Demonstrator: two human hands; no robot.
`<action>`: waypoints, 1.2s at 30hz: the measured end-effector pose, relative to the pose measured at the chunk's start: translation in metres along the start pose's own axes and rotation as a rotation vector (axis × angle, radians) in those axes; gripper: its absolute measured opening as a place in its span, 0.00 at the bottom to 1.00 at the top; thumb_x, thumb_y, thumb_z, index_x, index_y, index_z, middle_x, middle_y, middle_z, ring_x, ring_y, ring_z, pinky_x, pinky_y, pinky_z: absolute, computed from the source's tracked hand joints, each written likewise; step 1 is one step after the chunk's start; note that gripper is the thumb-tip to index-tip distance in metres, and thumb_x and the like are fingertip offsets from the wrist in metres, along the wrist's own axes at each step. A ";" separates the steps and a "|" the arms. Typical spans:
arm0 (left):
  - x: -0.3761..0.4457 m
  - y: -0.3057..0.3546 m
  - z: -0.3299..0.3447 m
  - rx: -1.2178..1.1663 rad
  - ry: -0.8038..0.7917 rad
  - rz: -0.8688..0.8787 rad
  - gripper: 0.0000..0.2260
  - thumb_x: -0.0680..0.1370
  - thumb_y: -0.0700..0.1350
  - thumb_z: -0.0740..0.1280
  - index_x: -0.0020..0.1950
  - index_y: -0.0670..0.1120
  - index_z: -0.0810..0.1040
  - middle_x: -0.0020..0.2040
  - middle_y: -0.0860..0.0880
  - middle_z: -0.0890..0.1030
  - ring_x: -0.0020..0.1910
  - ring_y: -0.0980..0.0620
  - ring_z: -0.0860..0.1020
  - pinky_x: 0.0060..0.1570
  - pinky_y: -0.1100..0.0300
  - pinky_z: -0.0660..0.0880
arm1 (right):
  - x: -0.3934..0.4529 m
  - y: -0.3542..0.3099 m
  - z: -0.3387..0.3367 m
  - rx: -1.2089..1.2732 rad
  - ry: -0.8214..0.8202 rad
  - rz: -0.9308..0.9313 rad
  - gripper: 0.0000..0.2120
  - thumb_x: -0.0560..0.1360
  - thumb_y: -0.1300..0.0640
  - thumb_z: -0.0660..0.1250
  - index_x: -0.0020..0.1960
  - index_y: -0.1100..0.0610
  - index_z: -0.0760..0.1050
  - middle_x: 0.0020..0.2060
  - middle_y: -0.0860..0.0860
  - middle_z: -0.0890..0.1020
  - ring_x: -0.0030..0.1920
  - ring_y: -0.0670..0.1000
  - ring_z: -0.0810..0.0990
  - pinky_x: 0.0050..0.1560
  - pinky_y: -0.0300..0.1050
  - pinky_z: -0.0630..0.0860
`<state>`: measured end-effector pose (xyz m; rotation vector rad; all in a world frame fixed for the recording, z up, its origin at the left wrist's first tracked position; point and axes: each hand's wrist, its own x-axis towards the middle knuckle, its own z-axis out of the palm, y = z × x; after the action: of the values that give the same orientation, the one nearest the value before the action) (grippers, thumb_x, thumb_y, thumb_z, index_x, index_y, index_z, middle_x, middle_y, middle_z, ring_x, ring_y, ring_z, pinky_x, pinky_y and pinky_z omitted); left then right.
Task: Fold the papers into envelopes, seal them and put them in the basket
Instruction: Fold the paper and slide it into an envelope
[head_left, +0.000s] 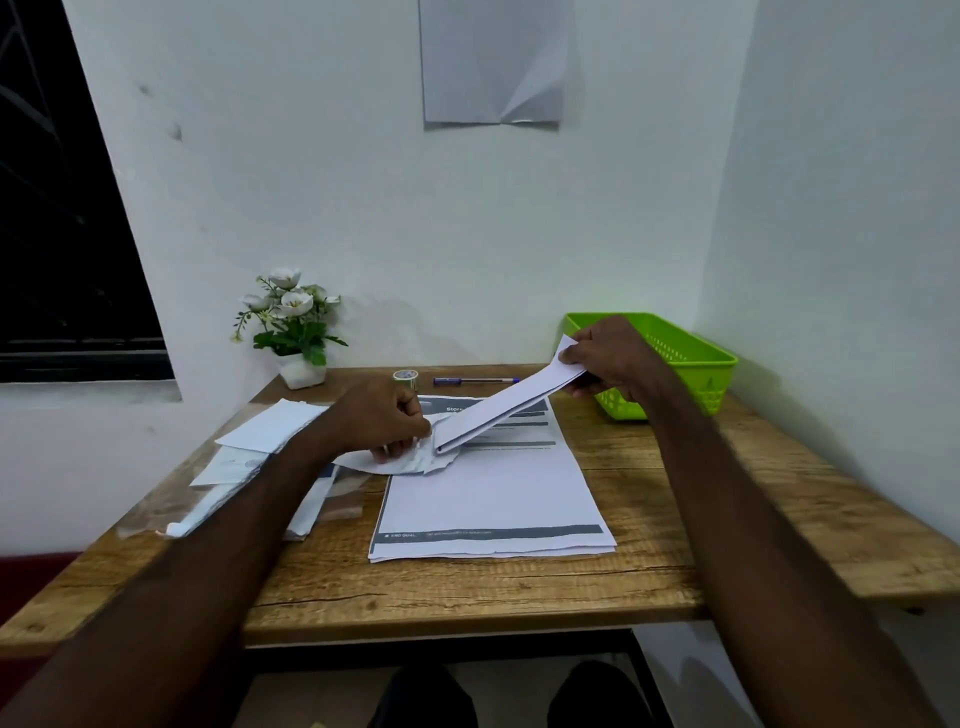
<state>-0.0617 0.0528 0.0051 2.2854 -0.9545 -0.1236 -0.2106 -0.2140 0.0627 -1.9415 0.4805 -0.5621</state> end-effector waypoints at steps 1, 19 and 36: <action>0.000 0.000 0.001 -0.008 0.018 0.007 0.07 0.74 0.43 0.74 0.37 0.42 0.83 0.31 0.45 0.85 0.31 0.46 0.84 0.29 0.57 0.80 | 0.000 0.000 0.003 -0.002 0.017 -0.009 0.05 0.77 0.70 0.67 0.42 0.68 0.77 0.31 0.62 0.81 0.21 0.54 0.81 0.20 0.42 0.77; 0.000 0.002 0.005 -0.028 0.185 -0.023 0.07 0.72 0.40 0.73 0.34 0.42 0.81 0.28 0.46 0.83 0.25 0.49 0.81 0.25 0.59 0.78 | -0.014 0.001 0.026 -0.291 -0.287 0.219 0.14 0.80 0.62 0.56 0.54 0.71 0.76 0.36 0.64 0.83 0.27 0.56 0.81 0.24 0.38 0.75; -0.003 0.011 0.012 0.088 0.214 0.181 0.09 0.76 0.42 0.72 0.36 0.44 0.78 0.29 0.51 0.83 0.24 0.60 0.76 0.32 0.56 0.77 | -0.016 0.007 0.064 -0.352 -0.397 0.257 0.11 0.83 0.60 0.59 0.45 0.64 0.73 0.36 0.58 0.80 0.29 0.52 0.78 0.23 0.37 0.74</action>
<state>-0.0746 0.0427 0.0020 2.2237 -1.0640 0.2405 -0.1868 -0.1616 0.0298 -2.2091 0.5882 0.0835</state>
